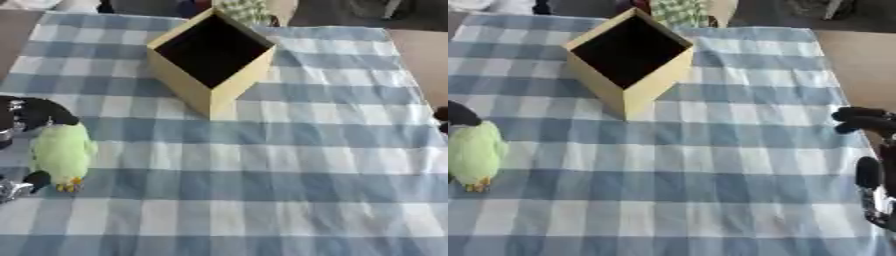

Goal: Pick up objects on the table and place them in the box.

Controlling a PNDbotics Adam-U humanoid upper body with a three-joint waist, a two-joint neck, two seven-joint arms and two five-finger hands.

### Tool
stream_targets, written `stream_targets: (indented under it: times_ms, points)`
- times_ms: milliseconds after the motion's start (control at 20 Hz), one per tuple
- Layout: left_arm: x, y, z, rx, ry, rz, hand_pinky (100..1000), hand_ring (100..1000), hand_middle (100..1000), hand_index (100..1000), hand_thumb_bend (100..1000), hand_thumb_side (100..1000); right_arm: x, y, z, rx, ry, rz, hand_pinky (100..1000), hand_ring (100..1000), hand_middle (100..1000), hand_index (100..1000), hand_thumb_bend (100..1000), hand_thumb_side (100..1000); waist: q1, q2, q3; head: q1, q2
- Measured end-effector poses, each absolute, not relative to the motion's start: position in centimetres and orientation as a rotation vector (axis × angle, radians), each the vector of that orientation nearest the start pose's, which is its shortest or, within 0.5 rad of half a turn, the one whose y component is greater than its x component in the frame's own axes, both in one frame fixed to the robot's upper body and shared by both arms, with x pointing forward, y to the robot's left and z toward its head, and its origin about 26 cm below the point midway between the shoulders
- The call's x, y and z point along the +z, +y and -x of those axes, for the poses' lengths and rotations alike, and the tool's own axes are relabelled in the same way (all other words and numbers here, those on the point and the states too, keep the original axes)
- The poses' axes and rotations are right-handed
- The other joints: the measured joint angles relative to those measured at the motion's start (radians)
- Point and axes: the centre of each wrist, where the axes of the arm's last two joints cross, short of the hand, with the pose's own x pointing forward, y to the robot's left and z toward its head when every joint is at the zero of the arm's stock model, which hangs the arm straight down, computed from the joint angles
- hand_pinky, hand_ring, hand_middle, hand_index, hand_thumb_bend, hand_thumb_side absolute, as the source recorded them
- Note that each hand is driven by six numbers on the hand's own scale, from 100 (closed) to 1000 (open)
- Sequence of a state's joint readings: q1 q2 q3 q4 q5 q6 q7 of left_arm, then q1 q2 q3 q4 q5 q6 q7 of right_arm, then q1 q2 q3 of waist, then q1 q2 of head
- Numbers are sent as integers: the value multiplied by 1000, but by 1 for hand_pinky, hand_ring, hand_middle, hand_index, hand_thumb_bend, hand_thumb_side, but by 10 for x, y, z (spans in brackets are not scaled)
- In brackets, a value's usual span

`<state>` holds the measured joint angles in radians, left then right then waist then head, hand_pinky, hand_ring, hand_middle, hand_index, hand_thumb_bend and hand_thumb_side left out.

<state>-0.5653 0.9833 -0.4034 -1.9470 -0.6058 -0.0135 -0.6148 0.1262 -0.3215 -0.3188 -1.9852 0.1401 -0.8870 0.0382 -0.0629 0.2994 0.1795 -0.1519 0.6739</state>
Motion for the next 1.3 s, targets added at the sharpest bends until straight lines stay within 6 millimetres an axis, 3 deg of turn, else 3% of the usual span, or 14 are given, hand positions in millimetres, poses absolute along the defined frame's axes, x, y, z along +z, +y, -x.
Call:
stream_targets:
  times_ms: [150,400,1300]
  points:
    - [258,263,-313,-2039,-1315,-890,634,833,885,952,243,102,115,-376,-225,-784,3312,-769,745,691,559,775,100,732,0,1,0,0,-1]
    - [253,263,-318,-2066,-1264,-877,649,841,893,957,240,100,115,-375,-225,-787,3315,-759,745,689,557,774,100,733,0,2,-1,-1,-1]
    - [238,263,-342,-2100,-1138,-948,711,881,924,969,325,132,115,-375,-225,-790,3326,-747,743,686,552,774,100,734,0,2,-6,-1,-1]
